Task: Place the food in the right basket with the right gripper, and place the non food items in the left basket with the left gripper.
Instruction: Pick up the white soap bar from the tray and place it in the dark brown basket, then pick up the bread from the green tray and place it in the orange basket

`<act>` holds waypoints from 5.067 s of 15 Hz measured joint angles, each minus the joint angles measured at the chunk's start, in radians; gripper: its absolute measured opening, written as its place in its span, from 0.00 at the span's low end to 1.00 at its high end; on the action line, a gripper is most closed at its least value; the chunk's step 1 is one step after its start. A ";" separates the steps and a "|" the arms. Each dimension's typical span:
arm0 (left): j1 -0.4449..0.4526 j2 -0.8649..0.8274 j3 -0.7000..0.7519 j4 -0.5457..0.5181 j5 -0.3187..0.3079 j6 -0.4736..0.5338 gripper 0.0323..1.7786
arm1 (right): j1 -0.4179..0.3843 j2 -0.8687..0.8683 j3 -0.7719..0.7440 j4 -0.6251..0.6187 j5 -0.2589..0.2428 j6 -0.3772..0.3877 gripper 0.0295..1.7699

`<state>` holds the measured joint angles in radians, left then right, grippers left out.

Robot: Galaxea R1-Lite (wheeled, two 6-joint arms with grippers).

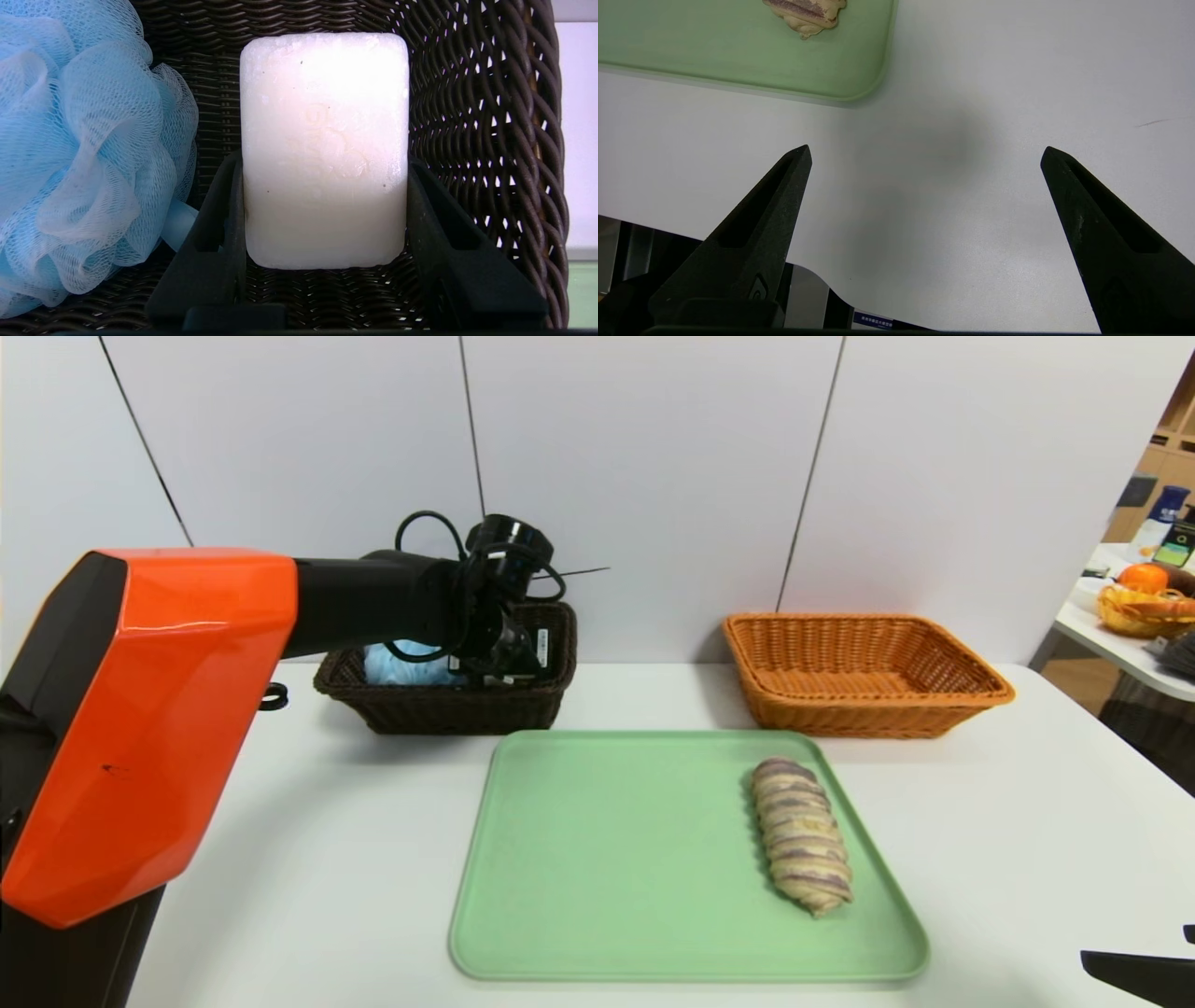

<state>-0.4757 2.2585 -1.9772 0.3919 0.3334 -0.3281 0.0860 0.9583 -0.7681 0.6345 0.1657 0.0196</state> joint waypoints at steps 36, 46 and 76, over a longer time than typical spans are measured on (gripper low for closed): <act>-0.033 -0.969 0.719 0.229 -0.560 0.269 0.95 | 0.024 0.067 -0.169 -0.026 0.029 0.001 0.96; -0.035 -1.015 0.856 0.132 -0.591 0.276 0.95 | 0.185 0.449 -0.424 0.080 0.010 0.108 0.96; -0.034 -0.906 0.855 0.047 -0.588 0.275 0.95 | 0.456 1.059 -0.756 0.200 -0.305 0.577 0.60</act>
<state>-0.5094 1.3521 -1.1223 0.4391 -0.2549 -0.0532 0.5415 2.0170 -1.5240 0.8345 -0.1389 0.5970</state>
